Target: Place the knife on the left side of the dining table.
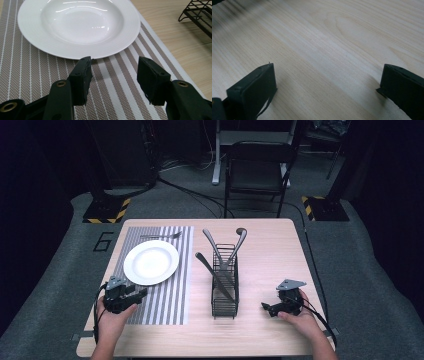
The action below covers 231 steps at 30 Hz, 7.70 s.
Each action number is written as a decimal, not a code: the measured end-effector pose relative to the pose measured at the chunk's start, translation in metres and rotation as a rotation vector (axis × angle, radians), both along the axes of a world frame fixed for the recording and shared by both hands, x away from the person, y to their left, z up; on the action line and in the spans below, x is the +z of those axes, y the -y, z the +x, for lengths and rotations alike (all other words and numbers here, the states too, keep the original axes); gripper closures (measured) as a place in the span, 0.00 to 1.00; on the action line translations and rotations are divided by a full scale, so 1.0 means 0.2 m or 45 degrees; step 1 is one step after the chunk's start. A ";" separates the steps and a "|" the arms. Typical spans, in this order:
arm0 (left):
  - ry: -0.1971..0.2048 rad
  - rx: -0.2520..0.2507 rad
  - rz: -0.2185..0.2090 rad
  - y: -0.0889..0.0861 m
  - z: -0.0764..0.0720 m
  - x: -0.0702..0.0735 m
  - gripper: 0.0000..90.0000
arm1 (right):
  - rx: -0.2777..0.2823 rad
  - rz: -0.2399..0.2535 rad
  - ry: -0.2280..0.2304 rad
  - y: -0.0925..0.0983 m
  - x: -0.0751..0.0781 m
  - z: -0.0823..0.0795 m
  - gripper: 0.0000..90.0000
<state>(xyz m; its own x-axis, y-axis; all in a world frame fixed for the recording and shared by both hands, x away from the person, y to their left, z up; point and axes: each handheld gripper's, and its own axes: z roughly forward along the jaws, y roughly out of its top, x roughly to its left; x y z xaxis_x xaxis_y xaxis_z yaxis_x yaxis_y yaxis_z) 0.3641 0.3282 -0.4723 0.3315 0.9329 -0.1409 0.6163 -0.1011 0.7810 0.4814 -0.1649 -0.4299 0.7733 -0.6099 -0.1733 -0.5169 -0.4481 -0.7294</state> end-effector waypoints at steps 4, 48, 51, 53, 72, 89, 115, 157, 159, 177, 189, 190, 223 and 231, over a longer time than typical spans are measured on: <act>0.001 -0.019 0.000 0.03 0.00 0.01 0.51 | 0.000 0.000 0.000 0.00 0.00 0.00 0.00; -0.029 -0.215 -0.048 0.39 0.11 0.20 0.51 | 0.000 0.000 0.000 0.00 0.00 0.00 0.00; -0.031 -0.230 -0.051 0.41 0.11 0.22 0.51 | 0.000 0.000 0.000 0.00 0.00 0.00 0.00; -0.025 -0.234 -0.054 0.41 0.12 0.23 0.51 | 0.000 0.000 0.000 0.00 0.00 0.00 0.00; 0.002 -0.295 -0.083 0.54 0.16 0.39 0.53 | 0.000 0.000 0.000 0.00 0.00 0.00 0.00; 0.049 -0.358 -0.155 0.63 0.21 0.60 0.54 | 0.000 0.000 0.000 0.00 0.00 0.00 0.00; -0.008 -0.399 -0.221 0.83 0.34 0.57 0.58 | 0.001 0.001 0.000 0.00 0.00 0.00 0.00; 0.035 -0.597 -0.250 1.00 0.19 0.70 0.93 | 0.001 0.001 0.001 0.00 0.00 0.00 0.00; 0.043 -0.596 -0.236 1.01 0.19 0.71 0.93 | 0.001 0.000 0.001 0.00 0.00 0.00 0.00; 0.115 -0.561 -0.213 0.96 0.13 0.88 0.93 | -0.001 0.000 0.003 0.00 0.00 0.00 0.00; 0.140 -0.474 -0.314 0.85 0.13 0.96 0.93 | 0.001 0.001 0.002 0.00 0.00 0.00 0.00; 0.138 -0.468 -0.321 0.83 0.13 0.96 0.93 | 0.001 0.001 0.002 0.00 0.00 0.00 0.00; 0.128 -0.233 -0.627 0.37 0.23 1.00 0.93 | 0.000 0.001 0.000 0.00 0.00 0.00 0.00; 0.130 -0.180 -0.651 0.29 0.23 0.98 0.93 | 0.001 0.001 0.000 0.00 0.00 0.00 0.00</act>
<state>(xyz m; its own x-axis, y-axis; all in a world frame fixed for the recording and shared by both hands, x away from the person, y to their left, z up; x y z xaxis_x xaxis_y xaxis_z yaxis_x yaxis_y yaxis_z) 0.4105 0.2701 -0.2758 0.4846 0.6992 -0.5256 0.5424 0.2312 0.8077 0.4814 -0.1650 -0.4299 0.7739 -0.6090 -0.1736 -0.5164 -0.4481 -0.7298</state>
